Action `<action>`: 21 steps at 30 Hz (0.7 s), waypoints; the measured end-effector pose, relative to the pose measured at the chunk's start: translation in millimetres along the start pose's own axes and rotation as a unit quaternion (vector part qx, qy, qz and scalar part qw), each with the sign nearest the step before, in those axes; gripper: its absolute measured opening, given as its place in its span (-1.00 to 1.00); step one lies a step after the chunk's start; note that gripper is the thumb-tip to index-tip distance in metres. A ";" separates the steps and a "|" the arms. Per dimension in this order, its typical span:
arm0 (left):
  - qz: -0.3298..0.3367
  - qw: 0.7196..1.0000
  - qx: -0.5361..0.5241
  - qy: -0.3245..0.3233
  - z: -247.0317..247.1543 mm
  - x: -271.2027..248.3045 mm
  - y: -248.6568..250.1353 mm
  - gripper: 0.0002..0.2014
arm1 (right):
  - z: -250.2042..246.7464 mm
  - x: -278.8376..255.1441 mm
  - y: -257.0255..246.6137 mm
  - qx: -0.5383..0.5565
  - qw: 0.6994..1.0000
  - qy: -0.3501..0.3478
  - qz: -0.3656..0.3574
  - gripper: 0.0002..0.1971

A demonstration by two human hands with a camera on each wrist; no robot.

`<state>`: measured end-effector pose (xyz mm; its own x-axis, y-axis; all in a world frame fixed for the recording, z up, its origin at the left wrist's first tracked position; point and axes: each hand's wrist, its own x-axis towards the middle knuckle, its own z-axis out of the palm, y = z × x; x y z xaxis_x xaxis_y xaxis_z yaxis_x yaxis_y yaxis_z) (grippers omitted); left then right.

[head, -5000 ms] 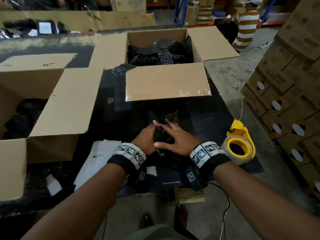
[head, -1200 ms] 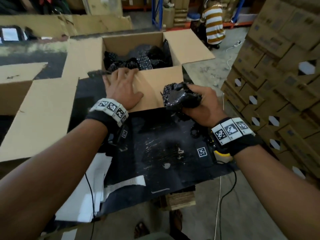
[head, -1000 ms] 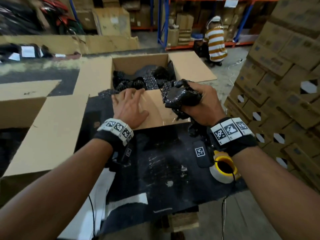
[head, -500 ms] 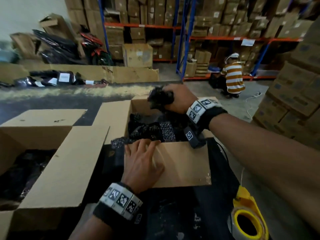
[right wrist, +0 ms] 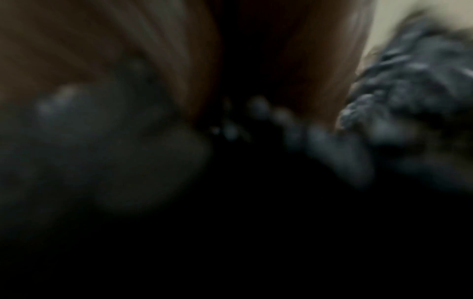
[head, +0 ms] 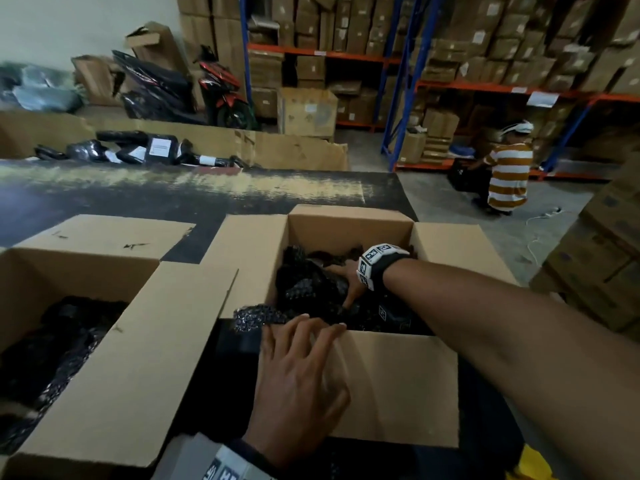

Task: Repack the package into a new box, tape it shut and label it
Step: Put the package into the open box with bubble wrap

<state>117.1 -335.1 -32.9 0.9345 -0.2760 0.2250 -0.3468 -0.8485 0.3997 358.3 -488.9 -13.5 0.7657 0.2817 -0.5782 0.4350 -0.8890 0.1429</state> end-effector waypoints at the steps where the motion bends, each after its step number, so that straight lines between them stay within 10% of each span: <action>1: -0.003 1.000 0.001 0.000 0.4 -0.2 1.4 -0.24 | 3.2 2.3 0.1 0.001 1.000 0.009 0.001 0.20; 7: -0.015 1.000 -0.002 0.019 1.1 -0.7 5.0 -0.30 | -38.2 -28.8 -2.8 -0.011 0.999 0.039 -0.031 0.36; 14: -0.016 1.000 0.015 0.021 0.8 0.6 7.1 -0.28 | -71.0 -74.2 -43.7 0.152 0.959 0.136 -0.199 -0.57; 21: -0.018 0.999 0.015 0.025 3.8 -1.0 5.5 -0.32 | -59.8 -60.1 -92.0 0.156 0.947 0.026 -0.280 -0.64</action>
<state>114.6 -341.2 -34.3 0.9408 -0.2236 0.2548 -0.3104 -0.8704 0.3821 300.6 -402.4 56.1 0.4825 0.7501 -0.4522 0.6242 -0.6567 -0.4233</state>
